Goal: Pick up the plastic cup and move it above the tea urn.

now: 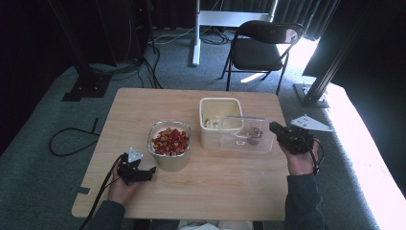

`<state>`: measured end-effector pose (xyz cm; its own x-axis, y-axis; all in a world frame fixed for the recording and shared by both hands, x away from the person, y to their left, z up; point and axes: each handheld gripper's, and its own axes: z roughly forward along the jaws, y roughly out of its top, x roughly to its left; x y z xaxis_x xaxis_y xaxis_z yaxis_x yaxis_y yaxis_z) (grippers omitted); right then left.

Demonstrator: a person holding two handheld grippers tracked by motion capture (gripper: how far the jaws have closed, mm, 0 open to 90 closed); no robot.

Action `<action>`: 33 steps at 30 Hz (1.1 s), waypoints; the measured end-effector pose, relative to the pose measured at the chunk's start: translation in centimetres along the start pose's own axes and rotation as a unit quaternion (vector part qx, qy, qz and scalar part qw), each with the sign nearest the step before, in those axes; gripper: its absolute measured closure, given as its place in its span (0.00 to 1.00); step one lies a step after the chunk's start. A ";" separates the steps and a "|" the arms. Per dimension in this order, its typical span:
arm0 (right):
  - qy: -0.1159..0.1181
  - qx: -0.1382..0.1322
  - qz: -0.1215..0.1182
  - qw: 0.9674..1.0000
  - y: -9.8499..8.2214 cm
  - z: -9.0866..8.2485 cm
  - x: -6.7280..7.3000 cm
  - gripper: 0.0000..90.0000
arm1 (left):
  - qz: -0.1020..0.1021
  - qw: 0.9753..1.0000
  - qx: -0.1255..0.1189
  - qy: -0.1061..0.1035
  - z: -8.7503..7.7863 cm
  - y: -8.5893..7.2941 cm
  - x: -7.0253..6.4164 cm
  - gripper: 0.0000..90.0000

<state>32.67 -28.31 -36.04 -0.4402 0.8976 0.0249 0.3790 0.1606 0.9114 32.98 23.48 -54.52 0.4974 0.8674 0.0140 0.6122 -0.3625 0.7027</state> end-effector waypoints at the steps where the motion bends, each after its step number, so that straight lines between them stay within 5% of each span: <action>1: -0.002 -0.001 -0.002 1.000 0.3 0.0 -0.1 0.94 | 0.000 1.000 0.000 0.000 0.0 0.0 0.0 0.14; 16: -0.033 -0.009 0.004 0.999 3.4 1.8 -1.9 0.94 | -0.001 1.000 -0.001 0.000 0.0 0.0 0.0 0.14; 33: -0.047 -0.005 0.013 0.999 4.5 5.0 -2.5 0.94 | -0.001 1.000 -0.001 0.000 0.0 0.0 0.0 0.14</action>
<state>39.57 -27.82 -34.10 -0.3516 0.9361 0.0110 0.3810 0.1323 0.9151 32.98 23.47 -54.53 0.4966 0.8679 0.0132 0.6113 -0.3605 0.7045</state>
